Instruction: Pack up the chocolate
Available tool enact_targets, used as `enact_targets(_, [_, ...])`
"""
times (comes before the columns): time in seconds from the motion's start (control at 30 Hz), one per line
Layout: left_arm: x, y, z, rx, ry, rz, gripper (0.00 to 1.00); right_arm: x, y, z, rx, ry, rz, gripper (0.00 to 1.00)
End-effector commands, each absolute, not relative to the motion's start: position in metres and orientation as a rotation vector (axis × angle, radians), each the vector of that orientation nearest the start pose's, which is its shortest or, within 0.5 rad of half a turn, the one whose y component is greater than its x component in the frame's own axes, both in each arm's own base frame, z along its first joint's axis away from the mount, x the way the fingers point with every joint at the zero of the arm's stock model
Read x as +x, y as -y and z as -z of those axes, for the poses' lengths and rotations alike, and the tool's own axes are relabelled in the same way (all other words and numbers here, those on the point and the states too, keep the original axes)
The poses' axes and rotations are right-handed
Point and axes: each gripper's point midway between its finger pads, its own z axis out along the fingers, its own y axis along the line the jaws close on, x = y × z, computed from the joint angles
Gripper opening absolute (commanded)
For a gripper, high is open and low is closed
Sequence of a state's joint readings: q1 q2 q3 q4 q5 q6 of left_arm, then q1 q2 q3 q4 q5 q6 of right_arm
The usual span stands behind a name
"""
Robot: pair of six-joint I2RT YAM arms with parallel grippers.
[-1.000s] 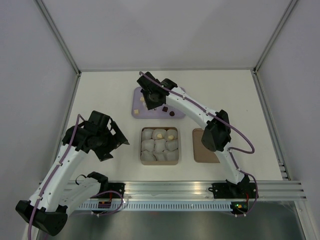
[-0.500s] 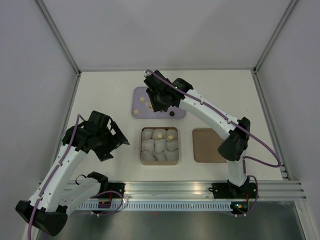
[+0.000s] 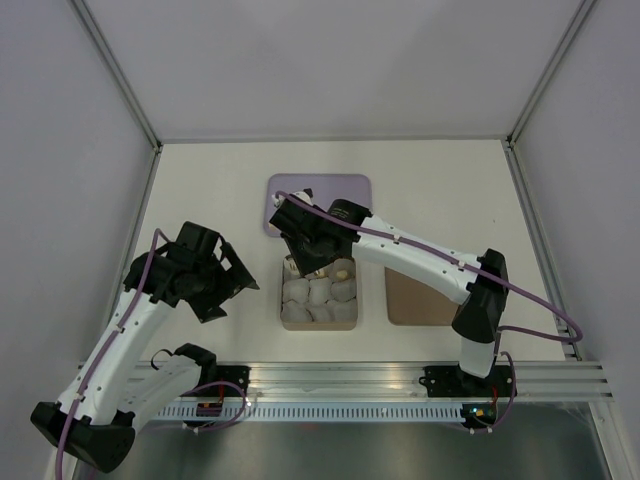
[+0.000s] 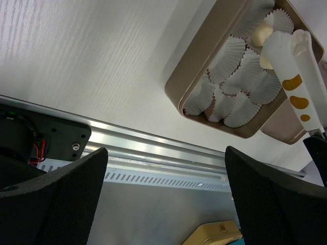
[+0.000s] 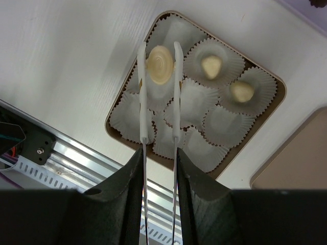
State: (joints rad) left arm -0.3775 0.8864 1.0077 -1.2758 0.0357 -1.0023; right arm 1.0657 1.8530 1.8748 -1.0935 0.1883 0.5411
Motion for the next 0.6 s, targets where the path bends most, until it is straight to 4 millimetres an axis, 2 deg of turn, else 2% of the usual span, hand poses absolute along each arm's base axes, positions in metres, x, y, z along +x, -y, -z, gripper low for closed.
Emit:
enact_targets(0.0, [0.143, 0.106, -0.179, -0.847, -2.659, 0.479, 1.00, 0.215, -0.372, -0.204, -0.559, -2.553, -0.366, 0.11])
enact_targets(0.27, [0.141, 0.106, -0.180, -0.847, -2.655, 0.483, 1.00, 0.218, -0.380, -0.186, -0.587, -2.568, -0.341, 0.11])
enact_targets(0.57, [0.136, 0.103, -0.180, -0.858, -2.654, 0.474, 1.00, 0.222, -0.383, -0.176, -0.591, -2.569, -0.316, 0.11])
